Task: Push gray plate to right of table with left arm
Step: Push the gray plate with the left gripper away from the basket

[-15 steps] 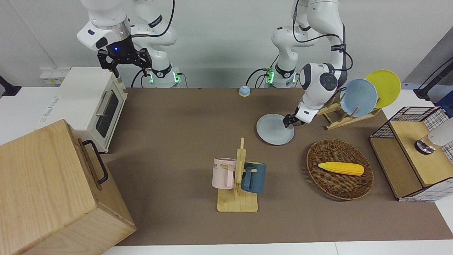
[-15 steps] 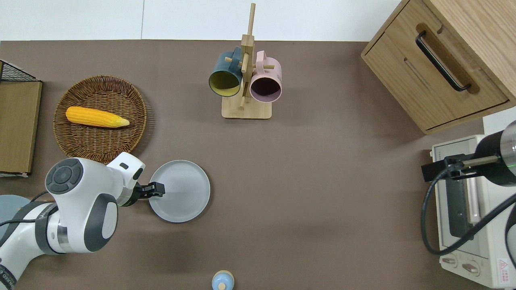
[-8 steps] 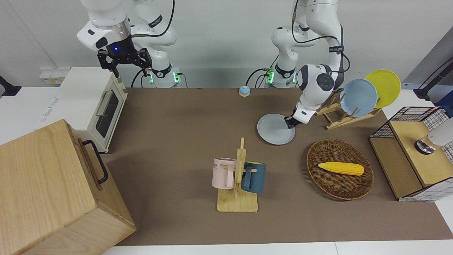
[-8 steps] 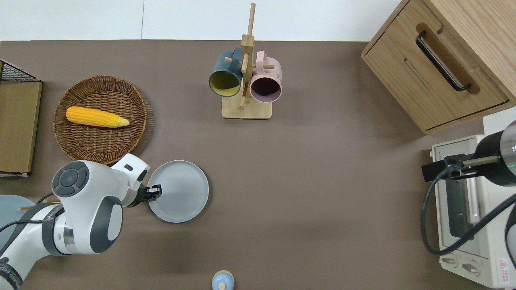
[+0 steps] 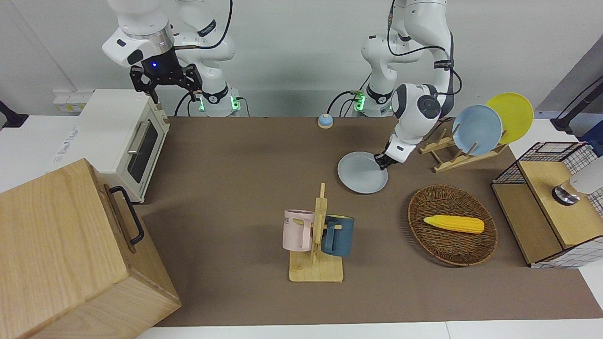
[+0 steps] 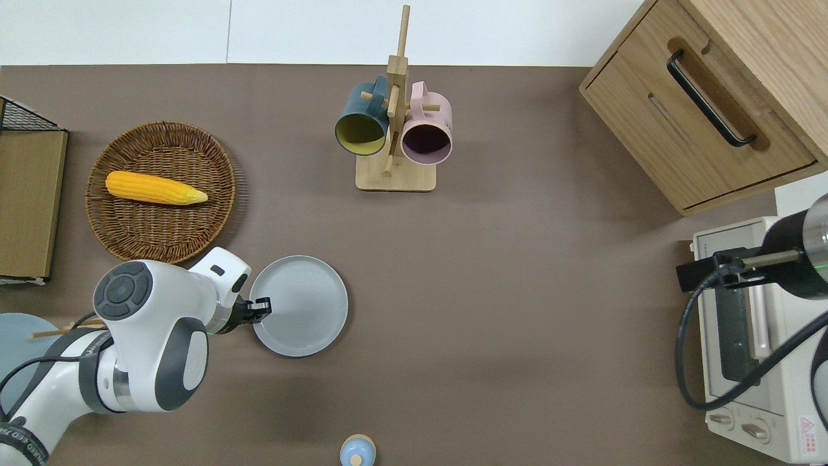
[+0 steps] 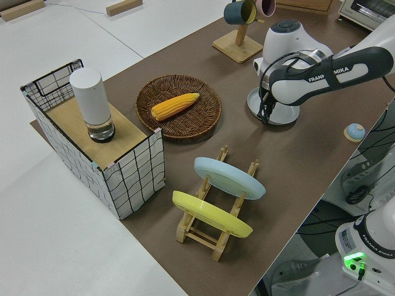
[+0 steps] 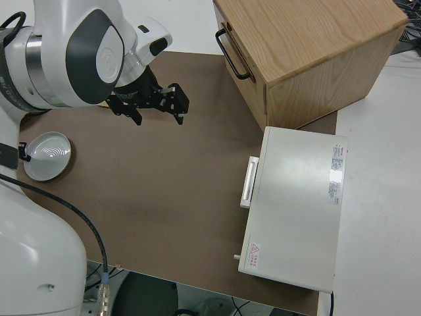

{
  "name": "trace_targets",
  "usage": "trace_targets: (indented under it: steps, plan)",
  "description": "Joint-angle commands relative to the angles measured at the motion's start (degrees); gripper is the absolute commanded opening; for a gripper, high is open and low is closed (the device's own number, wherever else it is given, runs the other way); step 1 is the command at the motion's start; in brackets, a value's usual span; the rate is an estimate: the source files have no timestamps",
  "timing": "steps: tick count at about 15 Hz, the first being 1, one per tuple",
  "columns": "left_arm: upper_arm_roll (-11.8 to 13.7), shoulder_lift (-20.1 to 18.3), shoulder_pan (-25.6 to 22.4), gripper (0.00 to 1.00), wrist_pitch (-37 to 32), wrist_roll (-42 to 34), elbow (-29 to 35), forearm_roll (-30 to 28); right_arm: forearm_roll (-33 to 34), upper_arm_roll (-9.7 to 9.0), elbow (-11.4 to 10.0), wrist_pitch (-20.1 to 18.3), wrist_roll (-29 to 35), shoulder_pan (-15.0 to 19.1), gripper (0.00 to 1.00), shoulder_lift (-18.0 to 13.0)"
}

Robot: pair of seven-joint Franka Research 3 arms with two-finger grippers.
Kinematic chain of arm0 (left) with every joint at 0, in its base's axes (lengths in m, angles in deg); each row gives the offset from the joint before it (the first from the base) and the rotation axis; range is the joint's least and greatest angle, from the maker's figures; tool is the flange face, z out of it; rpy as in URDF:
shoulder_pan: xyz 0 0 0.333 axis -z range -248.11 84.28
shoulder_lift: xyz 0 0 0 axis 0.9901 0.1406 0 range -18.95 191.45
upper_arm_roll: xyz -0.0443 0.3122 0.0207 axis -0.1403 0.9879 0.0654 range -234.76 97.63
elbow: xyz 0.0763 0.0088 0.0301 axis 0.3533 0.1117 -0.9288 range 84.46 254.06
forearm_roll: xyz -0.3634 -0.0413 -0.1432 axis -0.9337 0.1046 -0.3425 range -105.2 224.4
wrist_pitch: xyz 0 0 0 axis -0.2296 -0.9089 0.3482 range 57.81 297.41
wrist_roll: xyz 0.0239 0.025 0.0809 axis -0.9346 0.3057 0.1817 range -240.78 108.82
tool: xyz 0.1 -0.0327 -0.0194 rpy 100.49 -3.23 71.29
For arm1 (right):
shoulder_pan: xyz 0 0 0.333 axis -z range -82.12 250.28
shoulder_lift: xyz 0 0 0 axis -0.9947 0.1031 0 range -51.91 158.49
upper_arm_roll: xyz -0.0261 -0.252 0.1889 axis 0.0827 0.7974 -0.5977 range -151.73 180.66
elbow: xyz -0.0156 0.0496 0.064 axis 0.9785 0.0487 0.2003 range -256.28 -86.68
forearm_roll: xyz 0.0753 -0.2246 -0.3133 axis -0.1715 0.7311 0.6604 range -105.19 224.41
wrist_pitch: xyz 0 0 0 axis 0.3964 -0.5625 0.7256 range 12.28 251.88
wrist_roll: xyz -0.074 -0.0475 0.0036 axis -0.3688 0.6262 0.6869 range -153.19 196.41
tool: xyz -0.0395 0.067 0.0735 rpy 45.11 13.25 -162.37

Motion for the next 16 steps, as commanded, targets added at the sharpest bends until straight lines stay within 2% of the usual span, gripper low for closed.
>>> trace_targets:
  steps: [1,3,7,8,13,16]
  plan:
    - [0.0,1.27,3.84,0.0,1.32,1.3,0.45,-3.21,-0.12,0.0,-0.24,-0.24,-0.46,0.07,0.996,-0.59]
    - [-1.4,1.27,6.04,0.0,1.4,2.08,-0.08,-8.91,-0.12,0.0,-0.24,-0.24,-0.46,0.07,0.996,-0.59]
    - [-4.04,3.81,10.44,0.0,5.26,9.72,-2.36,-9.98,-0.12,0.0,-0.24,-0.24,-0.46,0.07,0.996,-0.59]
    - [-5.44,4.95,11.05,0.0,7.1,11.65,-2.89,-10.95,-0.12,0.0,-0.24,-0.24,-0.46,0.07,0.996,-0.59]
    - [-10.45,8.03,11.58,0.0,9.39,17.37,-6.14,-11.48,-0.12,0.0,-0.24,-0.24,-0.46,0.07,0.996,-0.59]
    - [-14.23,9.97,11.67,0.0,13.96,21.85,-6.94,-11.48,-0.12,0.0,-0.24,-0.24,-0.46,0.07,0.996,-0.59]
